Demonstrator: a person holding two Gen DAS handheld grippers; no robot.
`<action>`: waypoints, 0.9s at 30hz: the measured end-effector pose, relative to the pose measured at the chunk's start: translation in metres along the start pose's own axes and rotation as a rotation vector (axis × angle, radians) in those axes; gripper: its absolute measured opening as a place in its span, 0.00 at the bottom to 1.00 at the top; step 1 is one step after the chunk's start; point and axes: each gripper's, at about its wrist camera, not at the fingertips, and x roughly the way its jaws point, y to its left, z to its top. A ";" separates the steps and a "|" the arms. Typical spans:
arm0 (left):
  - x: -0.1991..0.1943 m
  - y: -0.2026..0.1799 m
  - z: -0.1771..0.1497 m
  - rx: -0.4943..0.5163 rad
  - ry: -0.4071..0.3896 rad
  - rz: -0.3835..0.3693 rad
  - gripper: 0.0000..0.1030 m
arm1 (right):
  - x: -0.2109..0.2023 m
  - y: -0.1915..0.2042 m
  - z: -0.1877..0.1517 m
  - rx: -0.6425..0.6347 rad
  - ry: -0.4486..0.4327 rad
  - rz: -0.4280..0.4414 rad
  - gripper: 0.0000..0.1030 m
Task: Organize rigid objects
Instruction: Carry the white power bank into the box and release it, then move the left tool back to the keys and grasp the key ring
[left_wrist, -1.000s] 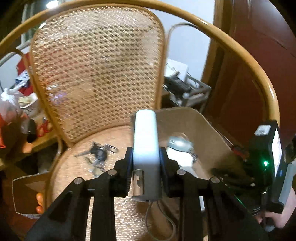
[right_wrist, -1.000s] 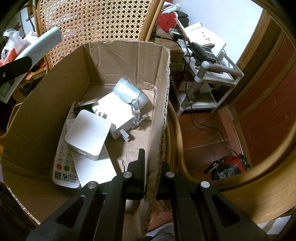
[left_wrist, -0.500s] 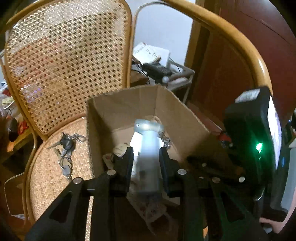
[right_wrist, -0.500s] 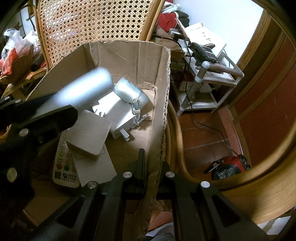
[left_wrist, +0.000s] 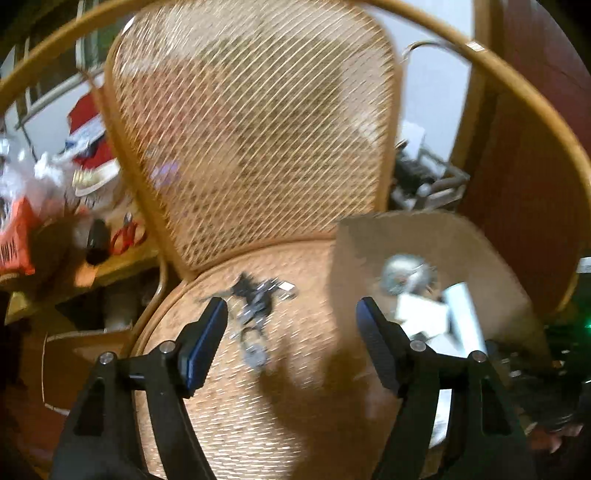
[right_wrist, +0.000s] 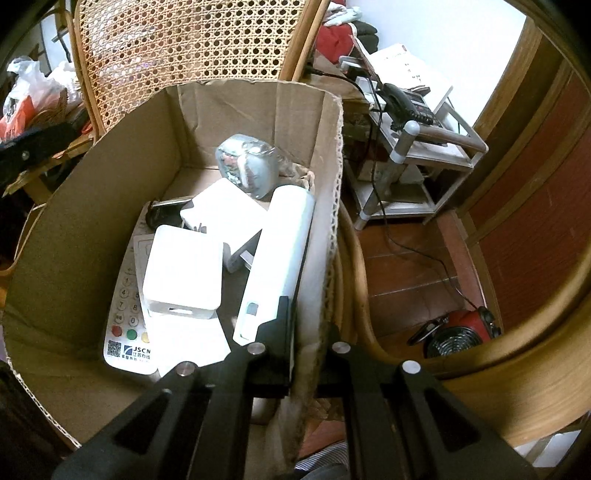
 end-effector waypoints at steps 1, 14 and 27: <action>0.006 0.006 -0.002 -0.010 0.012 0.010 0.69 | 0.001 0.002 0.000 0.000 0.001 0.000 0.09; 0.095 0.019 -0.045 -0.004 0.202 0.040 0.69 | -0.002 -0.003 0.000 0.001 0.000 0.007 0.09; 0.110 0.025 -0.041 -0.059 0.215 0.044 0.80 | -0.003 -0.003 0.000 0.002 0.000 0.007 0.09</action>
